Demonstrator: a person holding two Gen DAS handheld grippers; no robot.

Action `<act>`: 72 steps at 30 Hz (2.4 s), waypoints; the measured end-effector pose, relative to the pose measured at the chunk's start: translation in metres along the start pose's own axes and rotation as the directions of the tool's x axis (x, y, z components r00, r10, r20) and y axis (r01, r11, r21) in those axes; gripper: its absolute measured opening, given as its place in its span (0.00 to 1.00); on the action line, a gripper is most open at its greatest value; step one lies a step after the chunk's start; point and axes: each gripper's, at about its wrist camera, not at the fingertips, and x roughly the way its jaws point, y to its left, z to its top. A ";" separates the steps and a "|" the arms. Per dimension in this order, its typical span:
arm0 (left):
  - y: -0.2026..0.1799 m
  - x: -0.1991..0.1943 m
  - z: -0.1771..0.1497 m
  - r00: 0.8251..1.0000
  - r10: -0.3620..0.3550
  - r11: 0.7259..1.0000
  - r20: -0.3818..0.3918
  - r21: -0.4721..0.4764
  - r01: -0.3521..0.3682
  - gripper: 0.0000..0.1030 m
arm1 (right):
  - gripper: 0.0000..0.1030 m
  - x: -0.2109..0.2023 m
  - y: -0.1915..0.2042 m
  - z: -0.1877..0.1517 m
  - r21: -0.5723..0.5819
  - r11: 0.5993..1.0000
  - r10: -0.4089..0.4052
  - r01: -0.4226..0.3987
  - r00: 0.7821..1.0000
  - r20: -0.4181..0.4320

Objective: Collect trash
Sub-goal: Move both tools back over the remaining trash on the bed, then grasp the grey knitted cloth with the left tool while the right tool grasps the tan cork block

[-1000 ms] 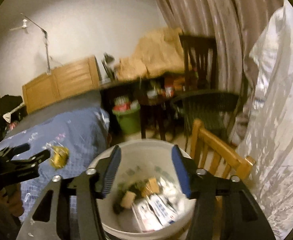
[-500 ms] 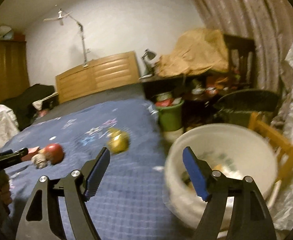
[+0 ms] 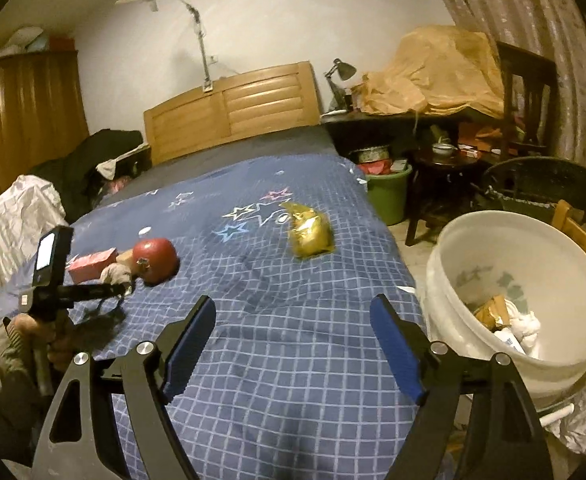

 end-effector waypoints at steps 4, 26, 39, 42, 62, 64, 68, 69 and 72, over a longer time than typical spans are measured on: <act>0.019 -0.042 -0.016 0.996 -0.007 0.999 0.087 -0.046 0.011 0.13 | 0.78 0.008 0.019 0.014 -0.069 0.996 0.058 -0.059 0.998 -0.015; 0.033 0.020 0.022 0.992 -0.124 0.985 -0.012 -0.122 0.121 0.37 | 0.78 0.106 0.186 0.109 -0.351 0.873 0.303 -0.337 0.941 -0.149; 0.133 -0.097 -0.033 0.990 -0.021 0.975 0.143 -0.216 0.052 0.35 | 0.78 0.194 0.287 0.099 -0.608 0.567 0.258 -0.555 0.821 -0.509; 0.146 -0.096 -0.036 0.990 -0.013 0.971 0.137 -0.236 0.046 0.35 | 0.78 0.232 0.313 0.095 -0.616 0.505 0.178 -0.604 0.771 -0.611; 0.119 -0.085 -0.045 0.992 -0.087 0.980 0.089 -0.171 0.102 0.37 | 0.26 0.225 0.326 0.093 -0.691 0.460 0.074 -0.557 0.800 -0.595; 0.116 -0.089 -0.045 0.990 -0.100 0.981 0.100 -0.156 0.115 0.37 | 0.26 0.197 0.312 0.097 -0.671 0.499 0.121 -0.548 0.811 -0.572; 0.103 -0.089 -0.045 0.985 -0.135 0.985 0.104 -0.096 0.145 0.37 | 0.26 0.143 0.266 0.080 -0.575 0.645 0.162 -0.504 0.825 -0.541; 0.099 -0.087 -0.047 0.984 -0.148 0.984 0.103 -0.082 0.156 0.39 | 0.26 0.131 0.253 0.071 -0.555 0.682 0.151 -0.475 0.835 -0.529; 0.090 -0.077 -0.053 0.984 -0.150 0.987 0.092 -0.044 0.155 0.39 | 0.26 0.103 0.211 0.032 -0.457 0.808 0.104 -0.371 0.854 -0.510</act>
